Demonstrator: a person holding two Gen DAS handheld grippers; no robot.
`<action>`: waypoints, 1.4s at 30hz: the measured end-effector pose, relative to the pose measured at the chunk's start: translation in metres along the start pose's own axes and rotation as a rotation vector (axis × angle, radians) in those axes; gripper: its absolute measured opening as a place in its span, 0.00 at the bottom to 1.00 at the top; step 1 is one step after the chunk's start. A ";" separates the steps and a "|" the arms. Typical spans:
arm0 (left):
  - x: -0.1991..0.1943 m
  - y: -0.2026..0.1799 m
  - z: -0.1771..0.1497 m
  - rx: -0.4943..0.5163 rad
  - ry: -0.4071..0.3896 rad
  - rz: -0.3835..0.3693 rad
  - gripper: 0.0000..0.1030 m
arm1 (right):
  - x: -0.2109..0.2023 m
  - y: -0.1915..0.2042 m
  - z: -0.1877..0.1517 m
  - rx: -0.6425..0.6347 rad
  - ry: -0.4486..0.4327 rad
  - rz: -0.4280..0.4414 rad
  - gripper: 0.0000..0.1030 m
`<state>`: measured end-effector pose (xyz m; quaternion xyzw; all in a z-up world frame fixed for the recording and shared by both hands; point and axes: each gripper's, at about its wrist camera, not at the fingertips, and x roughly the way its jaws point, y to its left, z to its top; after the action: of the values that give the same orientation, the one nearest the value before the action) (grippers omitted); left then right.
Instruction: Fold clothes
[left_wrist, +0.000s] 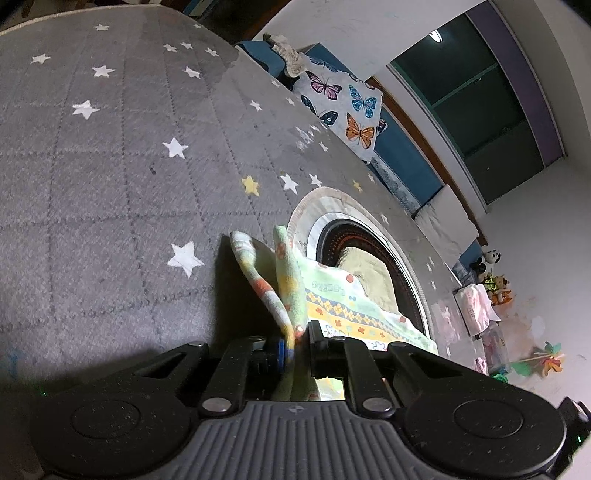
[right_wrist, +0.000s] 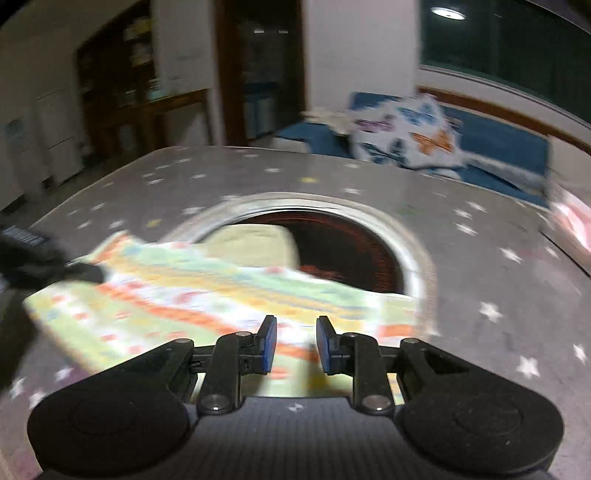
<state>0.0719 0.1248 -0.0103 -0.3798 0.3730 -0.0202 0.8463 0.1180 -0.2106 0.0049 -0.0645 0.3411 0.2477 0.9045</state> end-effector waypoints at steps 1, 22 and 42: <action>0.000 0.000 0.000 0.002 0.000 0.002 0.12 | 0.003 -0.008 -0.001 0.018 0.003 -0.015 0.25; 0.010 -0.001 0.003 0.052 -0.001 0.045 0.12 | 0.033 -0.037 -0.008 0.144 -0.010 -0.086 0.23; 0.026 -0.112 0.003 0.298 -0.017 -0.022 0.08 | -0.057 -0.062 0.004 0.199 -0.166 -0.135 0.08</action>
<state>0.1205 0.0393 0.0485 -0.2541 0.3544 -0.0813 0.8962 0.1142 -0.2868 0.0420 0.0235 0.2828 0.1559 0.9461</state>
